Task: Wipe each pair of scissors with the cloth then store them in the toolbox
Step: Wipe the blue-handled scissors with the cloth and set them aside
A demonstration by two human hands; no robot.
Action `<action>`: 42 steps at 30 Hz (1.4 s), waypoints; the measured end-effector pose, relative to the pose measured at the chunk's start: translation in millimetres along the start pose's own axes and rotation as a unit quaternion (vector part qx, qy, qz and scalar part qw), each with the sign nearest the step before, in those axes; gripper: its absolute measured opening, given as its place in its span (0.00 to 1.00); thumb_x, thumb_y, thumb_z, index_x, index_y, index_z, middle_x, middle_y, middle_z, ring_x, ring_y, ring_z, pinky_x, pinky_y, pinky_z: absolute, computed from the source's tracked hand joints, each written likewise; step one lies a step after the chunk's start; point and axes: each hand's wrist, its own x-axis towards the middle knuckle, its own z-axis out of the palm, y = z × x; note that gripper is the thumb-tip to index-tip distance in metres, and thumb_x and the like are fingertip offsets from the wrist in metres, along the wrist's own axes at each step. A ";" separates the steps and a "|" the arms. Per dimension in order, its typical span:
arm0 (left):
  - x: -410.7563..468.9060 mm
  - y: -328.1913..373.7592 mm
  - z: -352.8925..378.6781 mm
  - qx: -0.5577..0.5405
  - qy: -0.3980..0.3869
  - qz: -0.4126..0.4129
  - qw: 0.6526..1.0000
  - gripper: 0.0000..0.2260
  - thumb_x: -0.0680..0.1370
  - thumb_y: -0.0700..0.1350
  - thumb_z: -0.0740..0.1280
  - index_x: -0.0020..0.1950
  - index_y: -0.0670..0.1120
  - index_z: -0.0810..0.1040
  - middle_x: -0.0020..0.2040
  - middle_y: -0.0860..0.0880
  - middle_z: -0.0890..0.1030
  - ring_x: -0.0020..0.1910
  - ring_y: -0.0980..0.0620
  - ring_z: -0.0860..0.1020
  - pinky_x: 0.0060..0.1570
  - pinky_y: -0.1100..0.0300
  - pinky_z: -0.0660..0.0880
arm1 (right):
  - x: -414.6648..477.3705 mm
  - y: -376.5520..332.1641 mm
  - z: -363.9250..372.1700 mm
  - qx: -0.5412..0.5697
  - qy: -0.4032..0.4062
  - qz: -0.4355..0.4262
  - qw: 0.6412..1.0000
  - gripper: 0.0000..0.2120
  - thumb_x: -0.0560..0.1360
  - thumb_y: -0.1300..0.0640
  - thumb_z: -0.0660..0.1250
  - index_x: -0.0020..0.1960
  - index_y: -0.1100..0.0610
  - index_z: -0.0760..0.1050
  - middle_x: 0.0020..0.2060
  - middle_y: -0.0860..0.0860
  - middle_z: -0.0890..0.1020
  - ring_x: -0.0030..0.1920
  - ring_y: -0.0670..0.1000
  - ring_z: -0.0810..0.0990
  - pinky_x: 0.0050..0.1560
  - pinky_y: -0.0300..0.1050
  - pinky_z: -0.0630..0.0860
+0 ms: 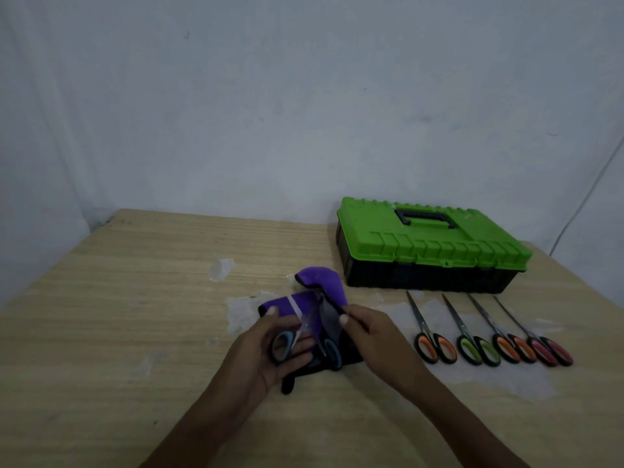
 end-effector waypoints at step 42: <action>24.3 -7.0 -11.9 0.154 -0.048 0.038 0.986 0.09 0.79 0.35 0.65 0.57 0.37 0.81 0.50 0.39 0.86 0.51 0.43 0.85 0.54 0.52 0.82 | 3.6 -20.0 -8.6 -0.087 0.025 -0.129 0.988 0.10 0.81 0.55 0.58 0.55 0.54 0.78 0.42 0.50 0.82 0.42 0.49 0.80 0.40 0.50 0.76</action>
